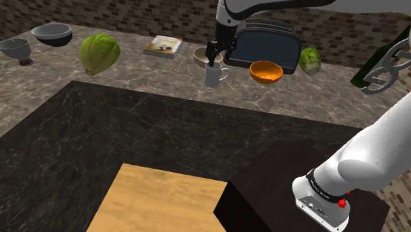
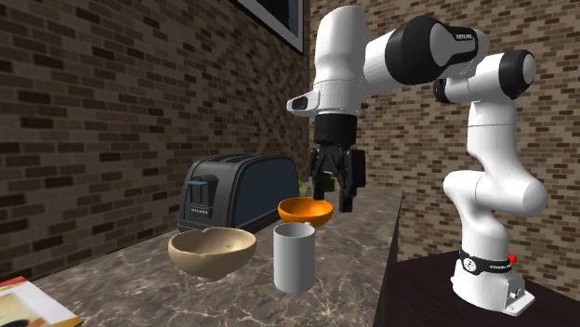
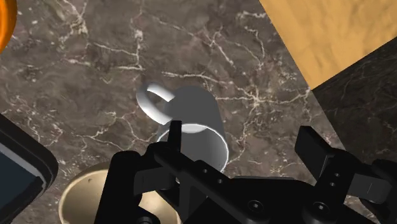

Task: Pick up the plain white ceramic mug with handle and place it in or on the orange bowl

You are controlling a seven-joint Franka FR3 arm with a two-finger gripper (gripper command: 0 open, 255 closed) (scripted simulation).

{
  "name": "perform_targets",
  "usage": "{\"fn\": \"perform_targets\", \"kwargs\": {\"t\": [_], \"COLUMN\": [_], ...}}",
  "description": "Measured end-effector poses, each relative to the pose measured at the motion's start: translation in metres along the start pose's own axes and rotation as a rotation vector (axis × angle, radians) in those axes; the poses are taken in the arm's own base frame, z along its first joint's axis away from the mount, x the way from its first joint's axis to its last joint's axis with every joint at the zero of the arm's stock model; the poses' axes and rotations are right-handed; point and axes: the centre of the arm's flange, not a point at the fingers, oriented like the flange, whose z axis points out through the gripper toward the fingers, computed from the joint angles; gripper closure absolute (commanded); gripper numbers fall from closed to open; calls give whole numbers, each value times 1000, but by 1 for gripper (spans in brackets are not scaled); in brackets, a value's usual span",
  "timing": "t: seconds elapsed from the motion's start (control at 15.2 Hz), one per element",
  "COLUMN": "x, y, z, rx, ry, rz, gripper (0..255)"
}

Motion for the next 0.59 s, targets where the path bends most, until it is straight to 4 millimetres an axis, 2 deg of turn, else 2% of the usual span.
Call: {"fn": "perform_targets", "kwargs": {"t": [0.26, 0.59], "x": [45, 53], "y": [-5, -5], "z": [20, 44], "rx": [-10, -12], "ry": [1, 1], "rz": [1, 1], "gripper": [0, 0]}}
